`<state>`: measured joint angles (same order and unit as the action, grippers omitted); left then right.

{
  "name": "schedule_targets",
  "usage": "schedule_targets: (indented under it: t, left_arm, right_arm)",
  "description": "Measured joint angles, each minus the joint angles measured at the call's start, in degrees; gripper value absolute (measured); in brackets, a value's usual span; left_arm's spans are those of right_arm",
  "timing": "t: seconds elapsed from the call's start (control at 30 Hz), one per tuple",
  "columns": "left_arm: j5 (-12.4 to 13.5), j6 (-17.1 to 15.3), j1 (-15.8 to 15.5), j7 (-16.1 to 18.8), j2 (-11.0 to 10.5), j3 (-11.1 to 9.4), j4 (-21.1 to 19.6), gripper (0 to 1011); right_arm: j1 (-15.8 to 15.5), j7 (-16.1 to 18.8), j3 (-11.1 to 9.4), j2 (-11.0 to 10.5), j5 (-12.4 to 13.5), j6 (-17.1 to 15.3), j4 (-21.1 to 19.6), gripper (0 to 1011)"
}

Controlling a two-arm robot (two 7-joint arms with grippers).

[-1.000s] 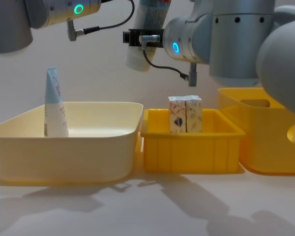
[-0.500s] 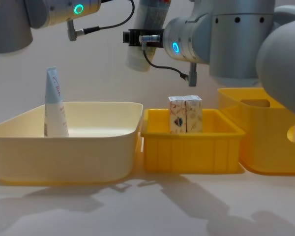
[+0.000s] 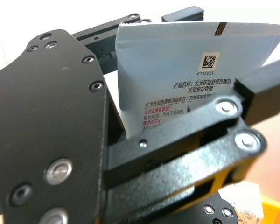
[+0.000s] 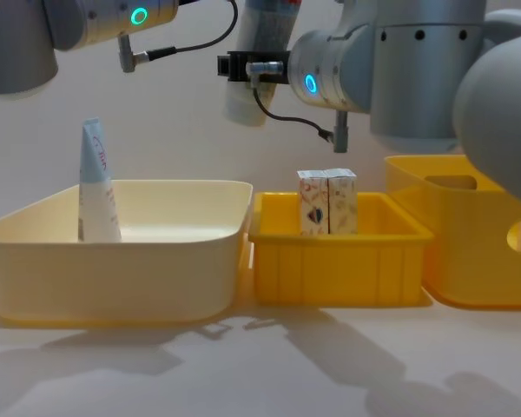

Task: Bimanual collaborative sorting of washing and personal care products

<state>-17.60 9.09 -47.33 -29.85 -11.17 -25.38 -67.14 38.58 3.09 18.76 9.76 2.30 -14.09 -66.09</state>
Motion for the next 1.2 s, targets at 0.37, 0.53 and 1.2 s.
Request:
schedule_targets:
  t: [0.37, 0.53, 1.2]
  left_arm:
    - [0.0, 0.0, 0.0, 0.0, 0.0, 0.0, 0.0, 892]
    - [0.0, 0.0, 0.0, 0.0, 0.0, 0.0, 0.0, 1003]
    - [0.0, 0.0, 0.0, 0.0, 0.0, 0.0, 0.0, 1003]
  right_arm:
    - [-0.3, -0.7, -0.9, -0.4, -0.5, 0.4, -0.9, 513]
    - [-0.8, -1.8, -1.9, -1.3, -1.1, 0.1, -2.1, 513]
    - [-1.7, -8.0, -7.8, -5.6, -4.2, -3.8, -7.3, 513]
